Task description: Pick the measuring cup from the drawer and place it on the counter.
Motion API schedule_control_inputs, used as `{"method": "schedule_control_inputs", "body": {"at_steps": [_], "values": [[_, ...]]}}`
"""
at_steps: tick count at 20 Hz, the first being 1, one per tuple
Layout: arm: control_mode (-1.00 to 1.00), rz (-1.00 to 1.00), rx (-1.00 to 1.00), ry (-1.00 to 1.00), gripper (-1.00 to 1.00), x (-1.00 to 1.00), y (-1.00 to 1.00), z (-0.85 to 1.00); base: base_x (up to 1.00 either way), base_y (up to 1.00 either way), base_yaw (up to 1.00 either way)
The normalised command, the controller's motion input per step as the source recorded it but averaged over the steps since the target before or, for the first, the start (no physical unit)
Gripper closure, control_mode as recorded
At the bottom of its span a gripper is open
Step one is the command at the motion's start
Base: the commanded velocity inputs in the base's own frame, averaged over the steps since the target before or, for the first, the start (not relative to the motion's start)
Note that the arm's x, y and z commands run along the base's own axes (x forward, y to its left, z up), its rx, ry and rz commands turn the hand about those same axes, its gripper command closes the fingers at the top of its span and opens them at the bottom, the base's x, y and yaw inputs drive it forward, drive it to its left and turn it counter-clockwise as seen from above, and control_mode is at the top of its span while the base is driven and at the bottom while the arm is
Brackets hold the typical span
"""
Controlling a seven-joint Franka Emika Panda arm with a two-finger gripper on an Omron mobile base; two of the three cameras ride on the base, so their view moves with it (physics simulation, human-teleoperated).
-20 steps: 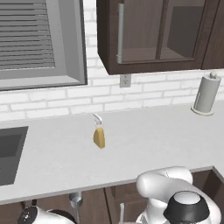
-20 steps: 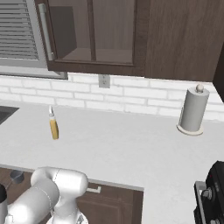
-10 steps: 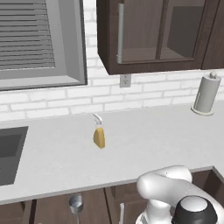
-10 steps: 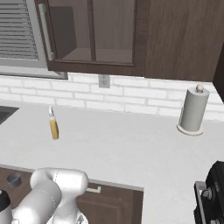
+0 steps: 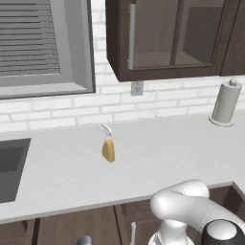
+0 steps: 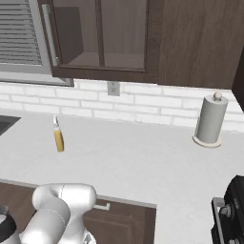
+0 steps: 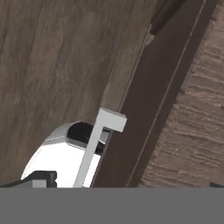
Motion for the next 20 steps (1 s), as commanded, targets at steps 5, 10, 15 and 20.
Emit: {"method": "schedule_control_inputs", "body": {"at_steps": [5, 10, 15, 20], "values": [[-1.0, -0.13, 0.01, -0.16, -1.0, -0.28, -0.19, 0.92, 0.0, 0.0, 0.0], [-1.0, -0.34, 0.03, -0.03, -1.0, 0.68, -0.72, 1.0, 0.0, 0.0, 0.0], [-1.0, -0.43, 0.0, 0.0, -1.0, 0.92, -0.99, 0.43, 0.0, 0.0, 0.0], [-1.0, -0.56, 0.0, 0.0, -1.0, 0.61, -1.0, -0.03, 0.0, 0.0, 0.0]]}}
